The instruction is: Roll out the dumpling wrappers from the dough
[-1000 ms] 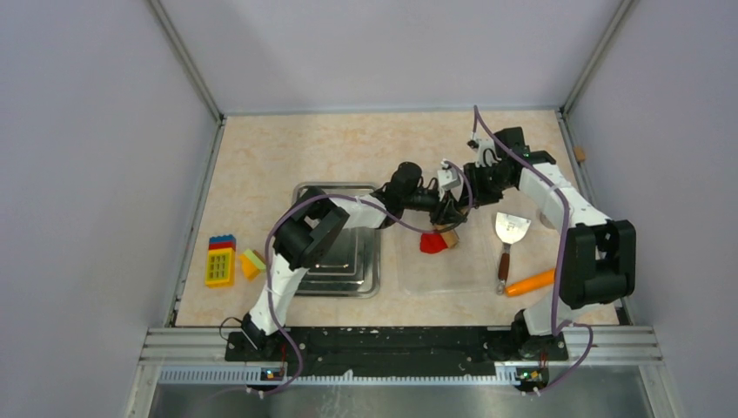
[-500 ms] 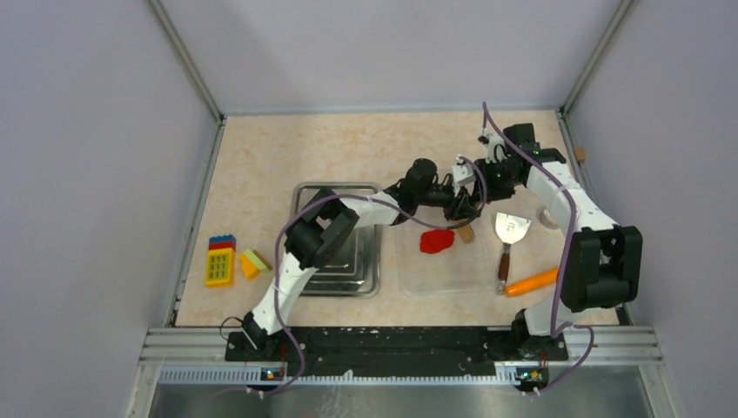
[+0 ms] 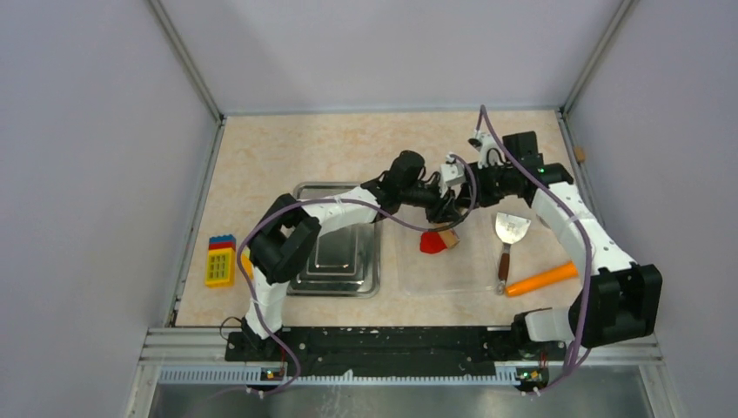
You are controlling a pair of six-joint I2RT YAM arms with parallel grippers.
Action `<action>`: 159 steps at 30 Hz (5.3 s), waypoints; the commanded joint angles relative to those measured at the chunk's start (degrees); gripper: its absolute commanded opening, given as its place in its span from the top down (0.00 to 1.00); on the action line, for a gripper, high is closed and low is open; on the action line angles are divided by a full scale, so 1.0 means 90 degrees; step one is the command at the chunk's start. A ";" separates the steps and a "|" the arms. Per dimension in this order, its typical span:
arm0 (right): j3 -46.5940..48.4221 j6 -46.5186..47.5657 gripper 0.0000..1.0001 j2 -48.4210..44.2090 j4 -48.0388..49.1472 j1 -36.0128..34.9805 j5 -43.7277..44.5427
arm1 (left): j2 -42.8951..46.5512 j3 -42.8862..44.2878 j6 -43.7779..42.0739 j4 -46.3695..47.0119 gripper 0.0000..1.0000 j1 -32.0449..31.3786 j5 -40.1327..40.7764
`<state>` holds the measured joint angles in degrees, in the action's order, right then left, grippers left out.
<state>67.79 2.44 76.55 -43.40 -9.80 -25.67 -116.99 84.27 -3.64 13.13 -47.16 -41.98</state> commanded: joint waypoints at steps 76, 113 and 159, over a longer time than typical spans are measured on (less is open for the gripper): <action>-0.0180 0.0366 1.00 0.0375 0.0080 -0.0661 0.0339 | 0.0419 -0.0929 0.0482 0.0128 1.00 0.0301 -0.0946; -0.0763 0.0950 1.00 0.0008 0.0323 -0.0384 0.2009 | -0.1676 0.0485 0.0478 0.1436 1.00 -0.0163 0.0226; -0.1022 0.0042 1.00 0.0356 0.0459 -0.0054 -0.0699 | 0.0050 -0.1659 -0.0250 0.1445 1.00 0.0121 -0.0110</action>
<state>56.73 0.97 79.42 -39.88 -10.68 -33.43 -114.98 67.33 -5.72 24.80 -46.57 -43.68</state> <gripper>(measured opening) 0.341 0.326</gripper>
